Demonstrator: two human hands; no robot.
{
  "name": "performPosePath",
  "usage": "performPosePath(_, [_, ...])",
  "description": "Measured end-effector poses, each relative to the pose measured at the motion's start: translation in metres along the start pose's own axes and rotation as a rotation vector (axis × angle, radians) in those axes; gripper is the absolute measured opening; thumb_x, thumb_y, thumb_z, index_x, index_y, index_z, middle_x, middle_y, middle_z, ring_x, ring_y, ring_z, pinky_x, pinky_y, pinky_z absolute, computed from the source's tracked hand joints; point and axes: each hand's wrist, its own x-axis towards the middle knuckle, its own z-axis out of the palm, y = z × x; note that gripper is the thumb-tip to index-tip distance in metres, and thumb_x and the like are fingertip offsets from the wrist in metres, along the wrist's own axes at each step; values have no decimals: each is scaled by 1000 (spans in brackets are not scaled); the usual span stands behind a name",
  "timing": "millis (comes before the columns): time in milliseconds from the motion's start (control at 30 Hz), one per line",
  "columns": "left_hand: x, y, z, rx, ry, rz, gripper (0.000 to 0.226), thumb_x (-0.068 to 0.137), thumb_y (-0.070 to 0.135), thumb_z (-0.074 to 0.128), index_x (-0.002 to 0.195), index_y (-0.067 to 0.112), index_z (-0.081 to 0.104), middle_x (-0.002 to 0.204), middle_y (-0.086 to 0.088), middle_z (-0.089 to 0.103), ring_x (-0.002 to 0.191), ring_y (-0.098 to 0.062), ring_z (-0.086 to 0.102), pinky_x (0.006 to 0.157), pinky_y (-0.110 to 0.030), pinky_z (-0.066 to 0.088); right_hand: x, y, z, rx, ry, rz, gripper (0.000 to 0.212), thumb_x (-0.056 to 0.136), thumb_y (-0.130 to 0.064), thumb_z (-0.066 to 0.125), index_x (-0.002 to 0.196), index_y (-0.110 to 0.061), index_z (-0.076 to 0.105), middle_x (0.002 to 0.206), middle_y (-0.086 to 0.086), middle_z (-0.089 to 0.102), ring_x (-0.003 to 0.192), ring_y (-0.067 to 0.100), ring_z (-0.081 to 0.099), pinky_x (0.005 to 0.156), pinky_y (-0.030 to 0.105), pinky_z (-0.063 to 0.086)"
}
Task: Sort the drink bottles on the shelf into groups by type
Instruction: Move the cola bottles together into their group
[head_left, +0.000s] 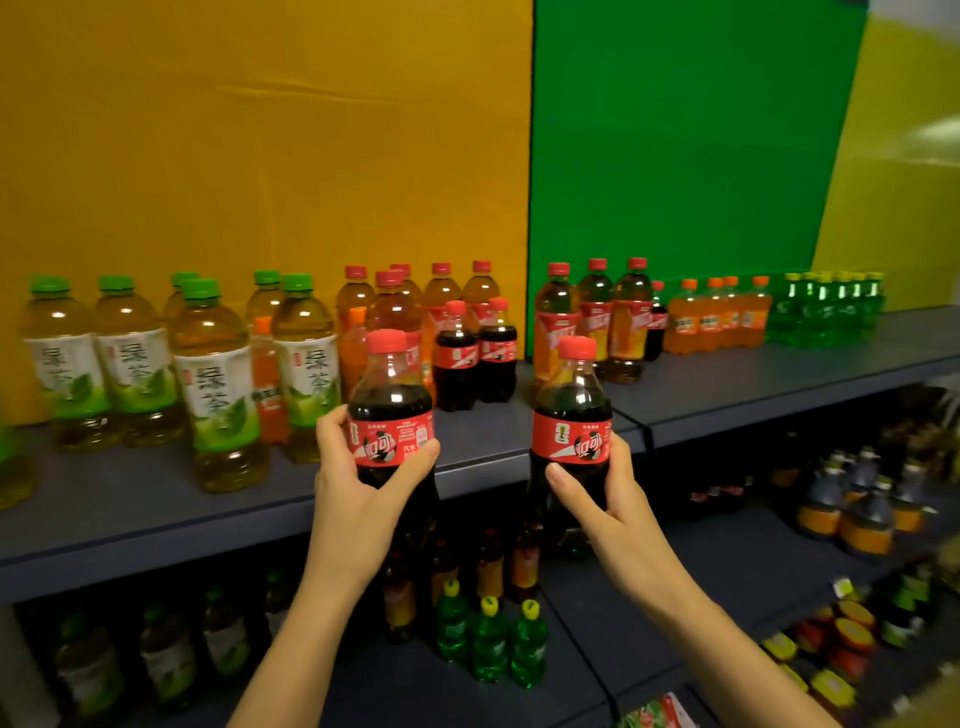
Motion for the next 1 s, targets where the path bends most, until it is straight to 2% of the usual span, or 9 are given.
performPosePath(167, [0, -6, 70, -45, -71, -22, 48, 72, 23, 72, 103, 41, 39, 98, 15, 56, 82, 9, 59, 77, -26, 48, 4, 17, -58, -22, 76, 2, 60, 77, -44, 55, 130, -32, 31, 117, -20, 52, 99, -19, 50, 76, 0, 40])
performPosePath(367, [16, -22, 161, -83, -161, -34, 49, 74, 21, 71, 104, 39, 37, 98, 16, 55, 79, 13, 58, 71, -21, 46, 30, 44, -127, -70, 140, -2, 66, 75, -46, 55, 133, -31, 29, 119, -20, 51, 101, -18, 50, 77, 1, 41])
performPosePath(567, [55, -41, 266, -90, -248, -4, 56, 73, 20, 73, 114, 26, 36, 102, 13, 56, 85, 9, 59, 65, -6, 47, 87, 74, -203, -115, 198, -17, 65, 75, -44, 57, 132, -29, 31, 115, -22, 52, 99, -19, 51, 76, 2, 43])
performPosePath(667, [81, -49, 317, -75, -289, 19, 59, 73, 23, 74, 115, 27, 33, 104, 14, 54, 90, 3, 58, 66, -4, 46, 125, 86, -240, -146, 196, -28, 67, 74, -44, 58, 133, -29, 30, 117, -18, 54, 101, -15, 53, 80, 7, 45])
performPosePath(800, [111, -59, 373, -49, -345, 25, 60, 77, 24, 71, 119, 24, 28, 100, 21, 50, 86, 11, 52, 66, 0, 43, 169, 105, -280, -157, 178, -42, 69, 75, -44, 59, 135, -28, 29, 121, -17, 54, 107, -10, 53, 86, 19, 48])
performPosePath(900, [131, -69, 407, -40, -350, 28, 59, 77, 20, 70, 116, 23, 26, 100, 19, 49, 88, 8, 52, 67, 1, 43, 199, 119, -302, -148, 141, -56, 62, 82, -32, 61, 135, -25, 29, 120, -18, 52, 106, -15, 51, 82, 7, 45])
performPosePath(1000, [151, -80, 434, -19, -334, 12, 62, 77, 19, 71, 119, 19, 26, 108, 9, 50, 98, -3, 55, 72, -8, 46, 231, 137, -320, -147, 107, -63, 61, 83, -29, 62, 135, -22, 30, 120, -17, 54, 104, -14, 52, 81, 6, 46])
